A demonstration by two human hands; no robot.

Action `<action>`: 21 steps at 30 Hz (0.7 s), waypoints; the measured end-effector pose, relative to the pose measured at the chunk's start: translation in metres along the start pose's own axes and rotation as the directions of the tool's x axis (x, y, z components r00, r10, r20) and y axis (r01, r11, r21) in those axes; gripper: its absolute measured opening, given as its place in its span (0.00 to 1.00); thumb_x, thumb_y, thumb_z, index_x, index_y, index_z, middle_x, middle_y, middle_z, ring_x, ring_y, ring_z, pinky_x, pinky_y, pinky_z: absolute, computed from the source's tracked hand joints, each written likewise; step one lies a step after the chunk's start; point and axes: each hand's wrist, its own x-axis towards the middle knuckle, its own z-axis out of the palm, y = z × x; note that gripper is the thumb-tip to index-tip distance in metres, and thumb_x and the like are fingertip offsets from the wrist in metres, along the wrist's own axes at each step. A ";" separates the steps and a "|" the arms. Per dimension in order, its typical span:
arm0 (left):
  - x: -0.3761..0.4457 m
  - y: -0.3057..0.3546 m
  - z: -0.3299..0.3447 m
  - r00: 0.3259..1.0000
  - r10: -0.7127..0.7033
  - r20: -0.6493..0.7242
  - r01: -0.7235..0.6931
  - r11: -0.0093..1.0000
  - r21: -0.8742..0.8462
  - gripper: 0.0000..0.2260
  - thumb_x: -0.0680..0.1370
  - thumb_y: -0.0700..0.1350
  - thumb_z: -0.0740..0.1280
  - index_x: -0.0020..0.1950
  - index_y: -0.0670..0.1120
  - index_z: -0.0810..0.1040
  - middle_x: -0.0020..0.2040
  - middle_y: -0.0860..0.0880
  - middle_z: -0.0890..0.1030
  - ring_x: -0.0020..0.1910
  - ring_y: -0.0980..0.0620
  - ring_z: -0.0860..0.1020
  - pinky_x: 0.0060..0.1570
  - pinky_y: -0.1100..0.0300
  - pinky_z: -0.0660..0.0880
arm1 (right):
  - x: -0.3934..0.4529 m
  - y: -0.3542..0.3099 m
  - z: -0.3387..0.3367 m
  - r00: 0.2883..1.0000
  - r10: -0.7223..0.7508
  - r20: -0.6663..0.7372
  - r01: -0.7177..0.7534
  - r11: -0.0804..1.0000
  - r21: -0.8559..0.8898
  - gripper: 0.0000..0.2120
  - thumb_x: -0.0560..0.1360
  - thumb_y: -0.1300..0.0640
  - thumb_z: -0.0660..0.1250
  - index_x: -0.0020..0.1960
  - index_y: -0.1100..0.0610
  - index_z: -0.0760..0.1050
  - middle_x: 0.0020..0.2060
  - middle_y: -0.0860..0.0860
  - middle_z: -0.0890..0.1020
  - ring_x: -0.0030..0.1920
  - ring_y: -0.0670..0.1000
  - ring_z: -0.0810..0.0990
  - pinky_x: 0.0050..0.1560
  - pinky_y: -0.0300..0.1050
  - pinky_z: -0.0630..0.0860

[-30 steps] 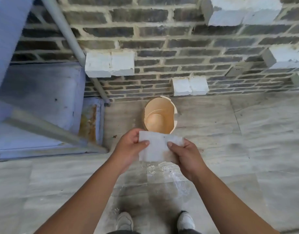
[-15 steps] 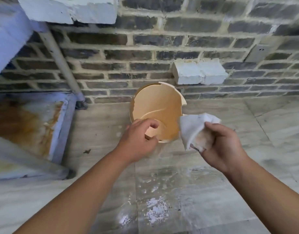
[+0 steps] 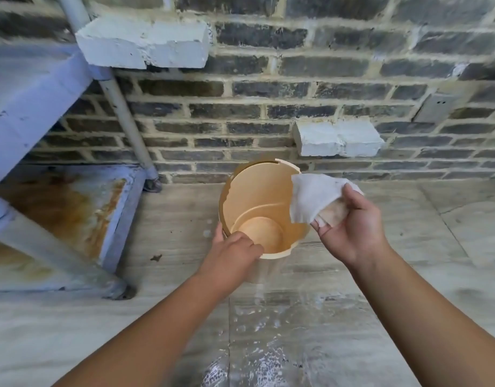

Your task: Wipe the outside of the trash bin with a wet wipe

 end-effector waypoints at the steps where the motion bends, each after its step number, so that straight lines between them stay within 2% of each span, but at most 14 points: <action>1: -0.007 0.000 -0.001 1.000 0.028 0.010 -0.028 1.000 0.006 0.15 0.61 0.36 0.78 0.41 0.50 0.79 0.34 0.53 0.77 0.46 0.49 0.79 0.61 0.28 0.60 | 0.000 0.000 -0.005 1.000 0.009 -0.022 -0.009 1.000 0.005 0.15 0.81 0.53 0.59 0.52 0.58 0.83 0.59 0.58 0.83 0.60 0.59 0.81 0.55 0.55 0.78; 3: -0.023 0.002 -0.003 0.995 0.099 0.011 -0.100 0.995 0.004 0.12 0.63 0.40 0.79 0.41 0.51 0.80 0.36 0.55 0.78 0.48 0.51 0.79 0.60 0.28 0.62 | 0.002 -0.001 -0.011 0.998 0.019 -0.062 -0.020 1.000 -0.014 0.15 0.81 0.52 0.58 0.60 0.59 0.77 0.61 0.58 0.82 0.62 0.59 0.80 0.61 0.56 0.74; 5: -0.038 0.003 -0.005 0.983 0.182 -0.034 -0.182 0.983 -0.012 0.10 0.64 0.43 0.79 0.39 0.52 0.81 0.35 0.56 0.79 0.49 0.52 0.80 0.61 0.28 0.63 | 0.006 0.003 -0.009 0.994 -0.016 -0.111 0.007 0.997 -0.080 0.17 0.82 0.52 0.57 0.63 0.60 0.75 0.59 0.59 0.82 0.60 0.58 0.81 0.57 0.54 0.75; 7: -0.050 0.001 -0.009 0.960 0.267 -0.084 -0.270 0.962 -0.028 0.09 0.66 0.45 0.78 0.41 0.53 0.82 0.37 0.56 0.79 0.53 0.52 0.81 0.59 0.26 0.65 | 0.012 0.011 0.001 0.981 -0.141 -0.131 0.112 0.972 -0.206 0.16 0.83 0.55 0.56 0.55 0.59 0.81 0.49 0.57 0.86 0.51 0.55 0.84 0.47 0.50 0.77; 9: -0.062 0.003 -0.012 0.941 0.331 -0.076 -0.334 0.942 -0.037 0.06 0.68 0.47 0.76 0.43 0.52 0.82 0.41 0.55 0.81 0.59 0.50 0.79 0.58 0.26 0.66 | 0.019 0.020 0.013 0.941 -0.327 -0.086 0.267 0.874 -0.405 0.19 0.83 0.56 0.54 0.44 0.55 0.81 0.37 0.51 0.84 0.42 0.51 0.82 0.40 0.44 0.75; 11: -0.073 0.011 -0.011 0.942 0.331 -0.047 -0.333 0.942 -0.030 0.07 0.72 0.53 0.71 0.47 0.53 0.80 0.50 0.53 0.81 0.67 0.47 0.73 0.60 0.25 0.63 | 0.027 0.036 0.024 0.872 -0.482 0.083 0.417 0.644 -0.641 0.18 0.82 0.53 0.52 0.41 0.52 0.78 0.36 0.46 0.81 0.41 0.47 0.79 0.41 0.41 0.74; 13: -0.083 0.019 -0.005 0.947 0.320 -0.013 -0.320 0.946 -0.047 0.13 0.74 0.58 0.67 0.54 0.53 0.78 0.61 0.50 0.78 0.73 0.45 0.66 0.63 0.27 0.61 | 0.037 0.062 0.026 0.852 -0.459 0.252 0.440 0.367 -0.820 0.16 0.82 0.50 0.52 0.48 0.53 0.77 0.47 0.49 0.82 0.50 0.47 0.78 0.52 0.42 0.72; 15: -0.085 0.022 -0.001 0.940 0.341 0.016 -0.340 0.940 -0.033 0.17 0.75 0.60 0.65 0.60 0.54 0.77 0.67 0.48 0.75 0.75 0.43 0.62 0.64 0.30 0.63 | 0.046 0.090 0.017 0.872 -0.268 0.410 0.440 0.063 -0.896 0.17 0.84 0.54 0.53 0.60 0.59 0.77 0.61 0.56 0.79 0.67 0.50 0.70 0.67 0.39 0.61; 16: -0.083 0.022 0.001 0.935 0.353 0.023 -0.353 0.936 -0.015 0.18 0.75 0.60 0.64 0.62 0.55 0.76 0.68 0.47 0.74 0.75 0.42 0.62 0.64 0.31 0.64 | 0.047 0.103 0.013 0.885 -0.131 0.447 0.436 -0.106 -0.894 0.17 0.84 0.55 0.52 0.63 0.60 0.76 0.66 0.56 0.77 0.73 0.52 0.63 0.72 0.42 0.54; 17: -0.081 0.021 0.003 0.934 0.357 0.025 -0.358 0.934 0.001 0.19 0.75 0.60 0.64 0.63 0.55 0.75 0.69 0.47 0.74 0.74 0.41 0.63 0.64 0.31 0.64 | 0.045 0.113 0.012 0.887 -0.030 0.461 0.444 -0.219 -0.869 0.18 0.84 0.55 0.52 0.65 0.61 0.75 0.67 0.55 0.76 0.76 0.53 0.59 0.73 0.46 0.49; 18: -0.080 0.020 0.004 0.934 0.357 0.023 -0.357 0.934 0.011 0.20 0.74 0.60 0.63 0.64 0.54 0.74 0.69 0.47 0.74 0.74 0.41 0.64 0.65 0.32 0.63 | 0.040 0.122 0.013 0.879 0.018 0.476 0.466 -0.236 -0.853 0.17 0.84 0.55 0.53 0.64 0.61 0.76 0.66 0.55 0.77 0.76 0.54 0.59 0.73 0.48 0.48; 19: -0.079 0.020 0.006 0.935 0.355 0.013 -0.355 0.935 0.014 0.21 0.74 0.60 0.62 0.64 0.54 0.73 0.68 0.47 0.74 0.73 0.42 0.65 0.66 0.33 0.62 | 0.032 0.128 0.016 0.868 0.030 0.496 0.493 -0.186 -0.850 0.17 0.84 0.55 0.54 0.61 0.62 0.77 0.63 0.56 0.80 0.75 0.54 0.63 0.72 0.48 0.50; 20: -0.079 0.020 0.008 0.935 0.355 -0.007 -0.355 0.935 0.006 0.20 0.73 0.59 0.63 0.63 0.54 0.73 0.65 0.48 0.74 0.71 0.43 0.67 0.67 0.34 0.61 | 0.022 0.132 0.021 0.854 0.037 0.518 0.519 -0.112 -0.847 0.16 0.84 0.55 0.55 0.55 0.63 0.79 0.56 0.57 0.83 0.69 0.53 0.71 0.69 0.47 0.55; 21: -0.078 0.021 0.009 0.930 0.364 -0.039 -0.365 0.931 -0.013 0.18 0.71 0.58 0.65 0.59 0.53 0.75 0.61 0.48 0.76 0.67 0.45 0.69 0.67 0.34 0.62 | 0.011 0.135 0.027 0.850 0.049 0.525 0.527 -0.039 -0.849 0.16 0.83 0.55 0.56 0.48 0.62 0.79 0.47 0.56 0.84 0.57 0.49 0.78 0.62 0.47 0.61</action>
